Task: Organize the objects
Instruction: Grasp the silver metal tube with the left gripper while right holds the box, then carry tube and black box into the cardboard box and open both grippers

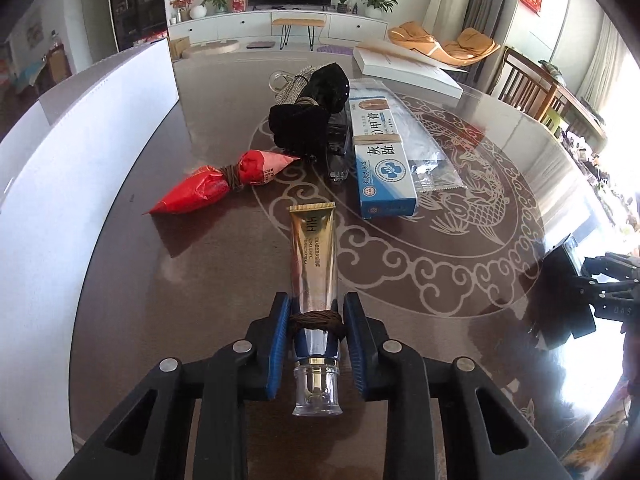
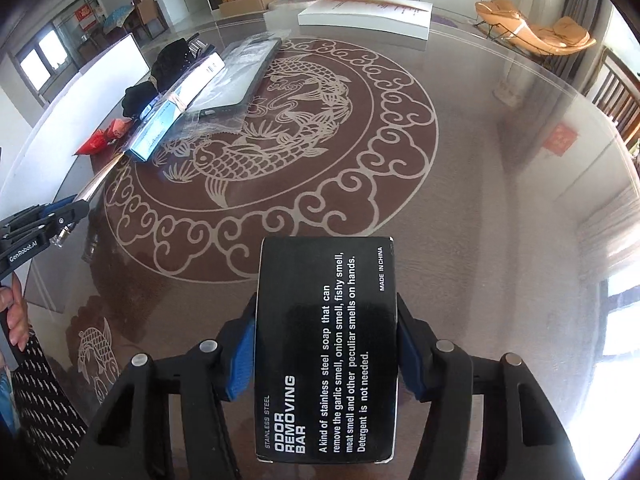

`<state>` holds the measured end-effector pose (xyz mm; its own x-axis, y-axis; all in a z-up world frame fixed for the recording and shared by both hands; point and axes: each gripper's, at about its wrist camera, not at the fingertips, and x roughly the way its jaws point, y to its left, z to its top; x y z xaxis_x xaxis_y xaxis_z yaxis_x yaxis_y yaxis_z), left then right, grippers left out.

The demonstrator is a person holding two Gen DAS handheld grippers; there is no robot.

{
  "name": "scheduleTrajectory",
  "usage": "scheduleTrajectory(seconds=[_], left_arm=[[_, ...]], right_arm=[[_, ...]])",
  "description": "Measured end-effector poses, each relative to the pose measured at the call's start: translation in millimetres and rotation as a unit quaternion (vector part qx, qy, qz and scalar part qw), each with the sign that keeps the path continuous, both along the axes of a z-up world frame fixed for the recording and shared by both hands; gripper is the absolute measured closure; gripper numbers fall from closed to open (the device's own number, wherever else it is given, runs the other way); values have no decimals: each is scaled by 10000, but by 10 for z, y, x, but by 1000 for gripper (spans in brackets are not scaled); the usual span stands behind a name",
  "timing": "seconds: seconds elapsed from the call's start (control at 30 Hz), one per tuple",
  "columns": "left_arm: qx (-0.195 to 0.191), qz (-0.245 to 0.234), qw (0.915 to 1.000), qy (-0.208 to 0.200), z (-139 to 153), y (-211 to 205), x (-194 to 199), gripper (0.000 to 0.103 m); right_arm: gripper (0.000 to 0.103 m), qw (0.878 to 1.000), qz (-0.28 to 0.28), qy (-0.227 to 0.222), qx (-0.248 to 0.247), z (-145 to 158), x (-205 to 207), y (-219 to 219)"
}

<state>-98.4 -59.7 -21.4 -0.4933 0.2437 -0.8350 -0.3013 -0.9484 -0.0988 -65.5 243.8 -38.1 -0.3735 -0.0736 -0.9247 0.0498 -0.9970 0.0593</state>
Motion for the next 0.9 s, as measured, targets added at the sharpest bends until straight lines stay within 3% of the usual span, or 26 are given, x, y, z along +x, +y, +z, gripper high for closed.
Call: scheduleTrajectory(seconds=[0.17, 0.37, 0.57, 0.7, 0.77, 0.9], left_arm=[[491, 155, 9979, 397, 286, -236, 268, 76], [1034, 529, 9894, 871, 625, -568, 498, 76], [1724, 1072, 9697, 1362, 1132, -1239, 746, 76], [1724, 1511, 9580, 1723, 1531, -1879, 781, 76], [1482, 1819, 9547, 1828, 1640, -2203, 721, 76], [1160, 2410, 9510, 1549, 1581, -2874, 485, 76]], right_arm=[[45, 9997, 175, 79, -175, 158, 115, -83], [45, 9970, 563, 406, -355, 511, 157, -469], [45, 9869, 1230, 853, -597, 985, 22, -1208], [45, 9712, 1778, 1223, -1014, 1360, -183, -1969], [44, 9603, 2032, 1345, -1356, 1524, -299, -2420], [44, 9358, 2602, 1499, -1847, 1725, -474, -3411]])
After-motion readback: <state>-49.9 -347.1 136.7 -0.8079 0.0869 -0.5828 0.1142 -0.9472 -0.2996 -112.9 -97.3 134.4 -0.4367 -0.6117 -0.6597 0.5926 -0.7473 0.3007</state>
